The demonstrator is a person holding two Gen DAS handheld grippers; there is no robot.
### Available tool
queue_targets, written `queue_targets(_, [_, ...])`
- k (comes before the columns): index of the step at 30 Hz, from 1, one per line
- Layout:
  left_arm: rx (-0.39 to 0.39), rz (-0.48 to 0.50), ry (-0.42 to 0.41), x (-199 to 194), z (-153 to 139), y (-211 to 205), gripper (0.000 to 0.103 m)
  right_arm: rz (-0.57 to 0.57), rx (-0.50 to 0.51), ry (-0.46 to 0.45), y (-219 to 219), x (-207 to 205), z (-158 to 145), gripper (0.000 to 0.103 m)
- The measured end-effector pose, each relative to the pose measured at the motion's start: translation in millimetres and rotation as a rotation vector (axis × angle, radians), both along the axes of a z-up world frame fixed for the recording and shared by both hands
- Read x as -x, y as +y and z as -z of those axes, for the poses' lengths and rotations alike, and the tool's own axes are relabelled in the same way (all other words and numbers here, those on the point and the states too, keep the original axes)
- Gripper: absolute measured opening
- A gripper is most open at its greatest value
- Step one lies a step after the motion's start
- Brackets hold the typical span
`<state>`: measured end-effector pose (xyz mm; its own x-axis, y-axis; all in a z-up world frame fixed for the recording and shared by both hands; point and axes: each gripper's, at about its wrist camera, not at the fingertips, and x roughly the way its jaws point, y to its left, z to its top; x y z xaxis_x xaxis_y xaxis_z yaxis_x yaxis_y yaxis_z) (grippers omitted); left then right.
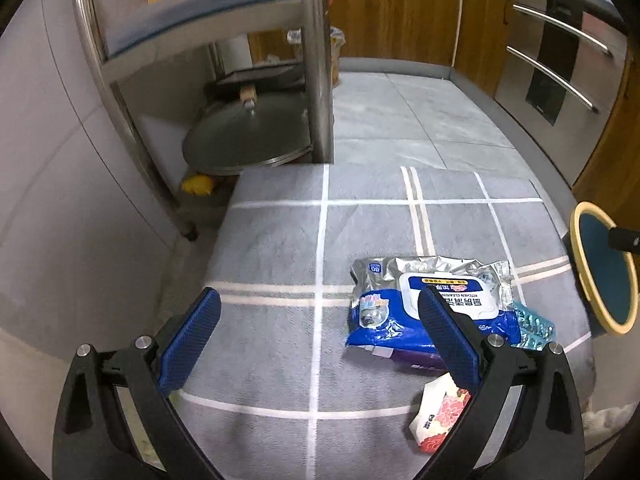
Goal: Collect trash
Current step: 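Move both open tools back over the remaining trash, then grasp the teal pill blister pack with the right tool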
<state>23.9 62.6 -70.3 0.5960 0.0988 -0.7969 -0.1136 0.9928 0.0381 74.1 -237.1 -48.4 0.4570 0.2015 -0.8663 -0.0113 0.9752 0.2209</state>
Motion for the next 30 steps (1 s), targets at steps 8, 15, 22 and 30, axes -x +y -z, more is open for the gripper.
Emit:
queue_targets(8, [-0.022, 0.013, 0.063, -17.8, 29.1, -8.0, 0.096, -0.113, 0.065, 0.009, 24.1, -7.0, 9.9, 0.091])
queue_targets(15, [-0.028, 0.043, 0.073, -27.7, 32.0, -23.1, 0.096, -0.329, 0.145, -0.022, 36.4, -0.2, 27.2, 0.091])
queue_targets(22, [0.008, 0.027, 0.047, -31.5, 21.4, -28.2, 0.096, -0.562, 0.207, 0.029, 51.0, 23.4, 71.6, 0.091])
queue_targets(30, [0.017, 0.013, 0.070, -39.9, 26.7, -28.2, 0.096, -0.625, 0.163, 0.096, 68.2, 26.8, 93.7, 0.091])
